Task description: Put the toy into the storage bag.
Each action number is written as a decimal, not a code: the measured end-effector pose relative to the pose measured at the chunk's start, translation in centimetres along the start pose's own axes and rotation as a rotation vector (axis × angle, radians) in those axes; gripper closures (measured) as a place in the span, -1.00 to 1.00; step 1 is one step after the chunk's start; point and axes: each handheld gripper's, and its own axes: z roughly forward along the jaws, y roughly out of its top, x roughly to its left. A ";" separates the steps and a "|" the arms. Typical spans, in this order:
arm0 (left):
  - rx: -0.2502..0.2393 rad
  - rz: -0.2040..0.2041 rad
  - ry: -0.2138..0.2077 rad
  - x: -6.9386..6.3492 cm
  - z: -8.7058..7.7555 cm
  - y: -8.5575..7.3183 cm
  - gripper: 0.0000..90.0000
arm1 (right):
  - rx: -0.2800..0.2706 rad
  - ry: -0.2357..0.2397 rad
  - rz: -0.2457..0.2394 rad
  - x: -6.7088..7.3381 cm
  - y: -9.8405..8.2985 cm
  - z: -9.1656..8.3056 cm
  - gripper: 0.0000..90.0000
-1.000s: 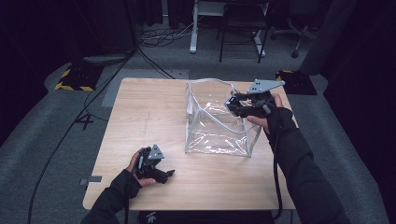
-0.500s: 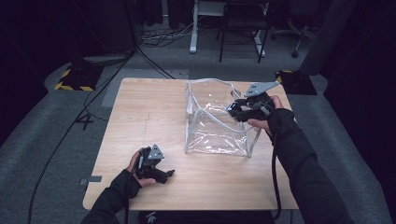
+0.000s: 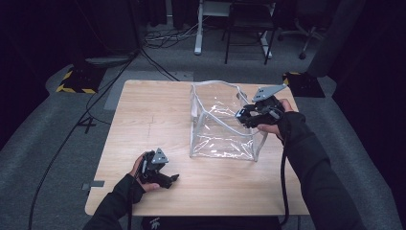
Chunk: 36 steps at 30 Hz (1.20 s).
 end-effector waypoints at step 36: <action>-0.006 0.010 0.000 0.1 0.1 0.0 -0.85 | 0.089 0.017 -0.031 -0.9 -0.7 -3.3 0.06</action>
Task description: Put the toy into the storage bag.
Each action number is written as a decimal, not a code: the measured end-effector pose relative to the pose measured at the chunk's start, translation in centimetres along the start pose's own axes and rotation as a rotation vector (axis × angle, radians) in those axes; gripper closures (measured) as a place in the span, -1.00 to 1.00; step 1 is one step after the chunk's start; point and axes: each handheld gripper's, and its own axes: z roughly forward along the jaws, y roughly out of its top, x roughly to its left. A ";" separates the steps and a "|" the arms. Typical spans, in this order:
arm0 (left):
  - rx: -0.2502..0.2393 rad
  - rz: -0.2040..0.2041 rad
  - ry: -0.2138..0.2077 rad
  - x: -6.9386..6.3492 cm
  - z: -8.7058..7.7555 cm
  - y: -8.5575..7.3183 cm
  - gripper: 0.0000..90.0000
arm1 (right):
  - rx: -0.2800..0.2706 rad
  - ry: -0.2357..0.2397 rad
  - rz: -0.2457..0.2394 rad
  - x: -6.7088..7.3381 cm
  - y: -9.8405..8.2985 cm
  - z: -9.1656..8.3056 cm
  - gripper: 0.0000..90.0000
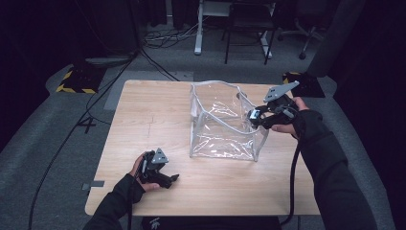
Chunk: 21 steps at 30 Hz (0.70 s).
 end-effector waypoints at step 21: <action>0.003 -0.003 -0.005 0.0 0.0 0.0 -0.85 | 0.016 0.016 -0.021 0.4 -0.1 0.9 0.06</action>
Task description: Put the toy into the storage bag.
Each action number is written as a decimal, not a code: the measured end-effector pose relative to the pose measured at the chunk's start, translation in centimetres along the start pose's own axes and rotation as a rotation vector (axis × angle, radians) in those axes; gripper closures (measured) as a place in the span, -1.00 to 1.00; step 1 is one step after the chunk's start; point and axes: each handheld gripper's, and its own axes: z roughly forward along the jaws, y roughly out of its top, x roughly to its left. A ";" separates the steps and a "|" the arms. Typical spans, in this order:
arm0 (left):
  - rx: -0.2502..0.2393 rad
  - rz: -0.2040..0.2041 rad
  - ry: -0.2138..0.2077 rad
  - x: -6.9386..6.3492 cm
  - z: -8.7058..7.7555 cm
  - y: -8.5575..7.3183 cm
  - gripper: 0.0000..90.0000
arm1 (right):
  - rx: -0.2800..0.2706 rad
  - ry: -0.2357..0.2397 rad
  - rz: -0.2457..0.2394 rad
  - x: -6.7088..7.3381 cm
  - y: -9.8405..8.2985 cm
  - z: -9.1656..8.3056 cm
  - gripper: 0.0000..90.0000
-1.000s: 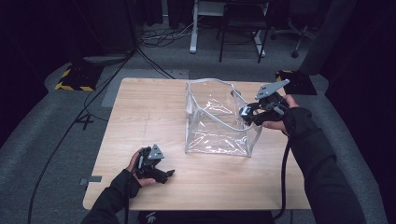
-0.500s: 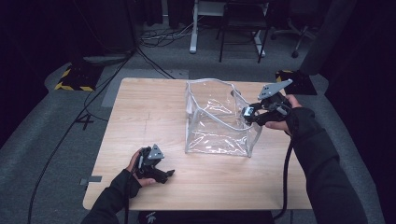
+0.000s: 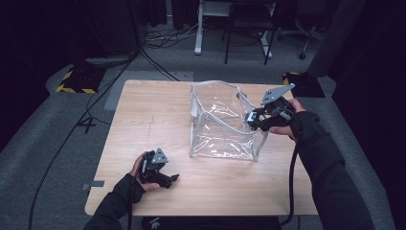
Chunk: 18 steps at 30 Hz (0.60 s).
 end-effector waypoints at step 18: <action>-0.001 0.000 0.005 0.0 0.0 0.0 -0.85 | -0.002 0.012 0.018 0.0 -0.3 0.8 0.13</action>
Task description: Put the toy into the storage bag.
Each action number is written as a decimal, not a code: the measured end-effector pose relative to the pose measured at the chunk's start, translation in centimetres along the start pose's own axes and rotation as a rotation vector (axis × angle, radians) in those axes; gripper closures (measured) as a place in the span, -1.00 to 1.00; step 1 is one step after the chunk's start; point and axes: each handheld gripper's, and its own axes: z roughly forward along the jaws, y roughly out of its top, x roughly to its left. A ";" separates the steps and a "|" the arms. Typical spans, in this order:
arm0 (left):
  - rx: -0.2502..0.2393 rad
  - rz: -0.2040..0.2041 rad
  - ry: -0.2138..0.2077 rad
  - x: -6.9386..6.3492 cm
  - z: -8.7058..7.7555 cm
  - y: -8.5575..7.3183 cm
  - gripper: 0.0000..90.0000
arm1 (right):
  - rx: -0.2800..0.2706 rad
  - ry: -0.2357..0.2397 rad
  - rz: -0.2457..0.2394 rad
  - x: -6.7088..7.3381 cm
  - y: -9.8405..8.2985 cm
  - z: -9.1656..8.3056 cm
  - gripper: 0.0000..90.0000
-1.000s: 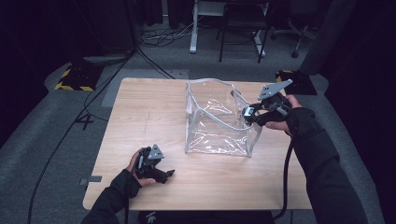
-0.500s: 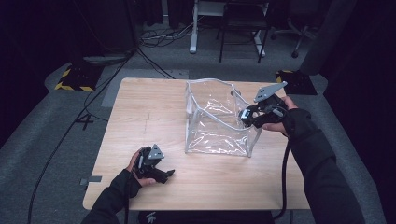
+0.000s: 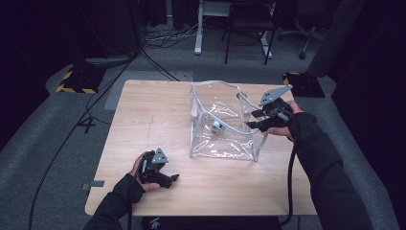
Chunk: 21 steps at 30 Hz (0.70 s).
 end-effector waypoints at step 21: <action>0.000 0.000 0.000 0.0 0.0 0.0 -0.85 | -0.053 -0.008 0.016 -0.1 -0.3 0.1 0.11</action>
